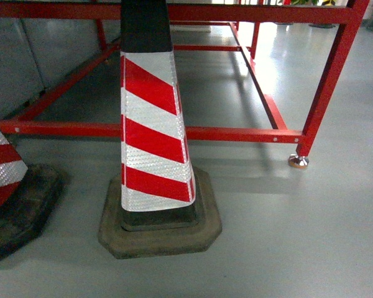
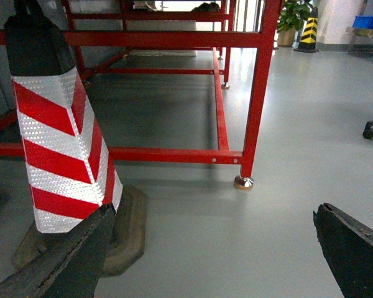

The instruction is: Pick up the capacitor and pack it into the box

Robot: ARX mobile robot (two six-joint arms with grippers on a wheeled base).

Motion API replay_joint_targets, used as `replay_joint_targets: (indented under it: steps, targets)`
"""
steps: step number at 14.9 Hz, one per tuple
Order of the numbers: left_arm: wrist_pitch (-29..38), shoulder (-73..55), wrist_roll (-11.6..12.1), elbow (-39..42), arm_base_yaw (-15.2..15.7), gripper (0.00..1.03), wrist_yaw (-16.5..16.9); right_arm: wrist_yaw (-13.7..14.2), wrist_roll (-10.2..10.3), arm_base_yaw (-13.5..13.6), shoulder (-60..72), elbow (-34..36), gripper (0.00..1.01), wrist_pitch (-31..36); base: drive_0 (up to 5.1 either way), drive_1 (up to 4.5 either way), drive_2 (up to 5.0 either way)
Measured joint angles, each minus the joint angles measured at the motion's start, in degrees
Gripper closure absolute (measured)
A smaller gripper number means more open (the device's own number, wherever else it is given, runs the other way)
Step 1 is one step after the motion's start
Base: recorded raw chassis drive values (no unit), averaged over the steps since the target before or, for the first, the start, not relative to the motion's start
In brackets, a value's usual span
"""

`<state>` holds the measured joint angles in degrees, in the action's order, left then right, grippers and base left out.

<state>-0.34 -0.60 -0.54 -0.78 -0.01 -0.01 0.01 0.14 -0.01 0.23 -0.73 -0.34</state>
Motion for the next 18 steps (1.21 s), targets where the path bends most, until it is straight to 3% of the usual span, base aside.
replay_joint_targets:
  steps: [18]
  targets:
    - [-0.15,0.00,0.15,0.00,-0.09,0.59,0.00,0.00,0.00,0.00,0.00,0.00,0.03,-0.09,0.0,0.00,0.0]
